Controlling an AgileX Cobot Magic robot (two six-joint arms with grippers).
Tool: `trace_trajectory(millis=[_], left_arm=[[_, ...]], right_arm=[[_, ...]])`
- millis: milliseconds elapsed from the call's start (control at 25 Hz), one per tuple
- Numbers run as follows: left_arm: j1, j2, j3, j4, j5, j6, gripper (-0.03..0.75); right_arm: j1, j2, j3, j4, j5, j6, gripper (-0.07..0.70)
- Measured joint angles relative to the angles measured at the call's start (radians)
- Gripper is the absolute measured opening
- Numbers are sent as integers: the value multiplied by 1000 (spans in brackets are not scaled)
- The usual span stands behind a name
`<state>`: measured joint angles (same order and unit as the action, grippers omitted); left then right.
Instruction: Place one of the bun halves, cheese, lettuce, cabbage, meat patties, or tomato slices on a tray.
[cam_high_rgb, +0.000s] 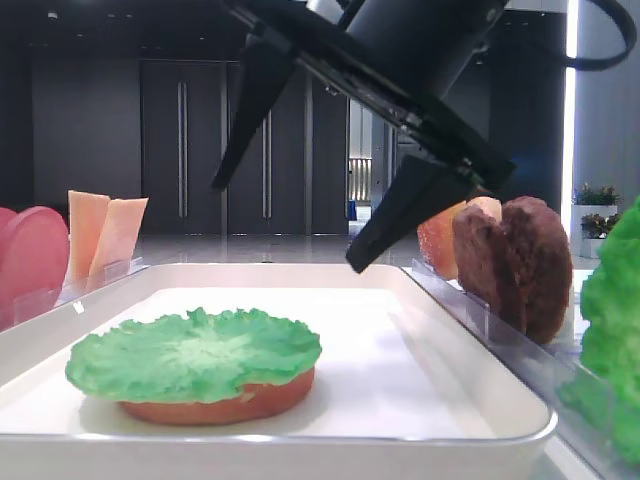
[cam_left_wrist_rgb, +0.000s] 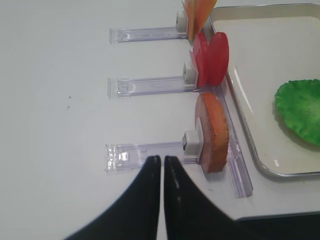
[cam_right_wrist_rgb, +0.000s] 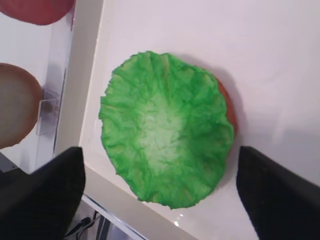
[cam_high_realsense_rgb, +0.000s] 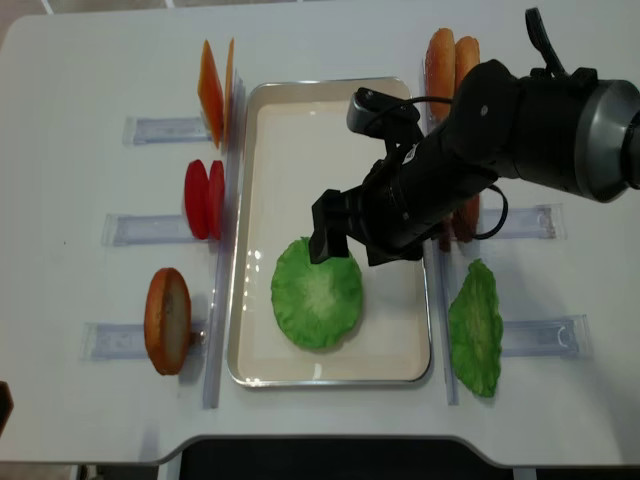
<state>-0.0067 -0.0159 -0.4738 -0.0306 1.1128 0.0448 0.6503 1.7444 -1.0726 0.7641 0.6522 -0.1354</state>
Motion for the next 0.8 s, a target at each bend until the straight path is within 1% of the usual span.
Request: trace_trajectory(millis=[80,200,360,480,600,760,800], left_arm=[[0,0,0,0,0,0,13],[0,0,0,0,0,0,13],[0,0,0,0,0,0,13],[0,0,0,0,0,0,13],[0,0,0,0,0,0,13],[0,0,0,0,0,0,13],[0,0,0,0,0,0,13]], right_arm=[[-2,-13,-19,-95,17,77,584],[-2,-36,-52,-223,59,195,584],[-2,-79,-114,-393,145,326,584],[-2,-117,-168,-513,240,420,584],[-2,-146,-221,-633,344,481,584],[-2,-163,-280,-764,494,527,584],[-2,-165,-291,-779,521,532,584]])
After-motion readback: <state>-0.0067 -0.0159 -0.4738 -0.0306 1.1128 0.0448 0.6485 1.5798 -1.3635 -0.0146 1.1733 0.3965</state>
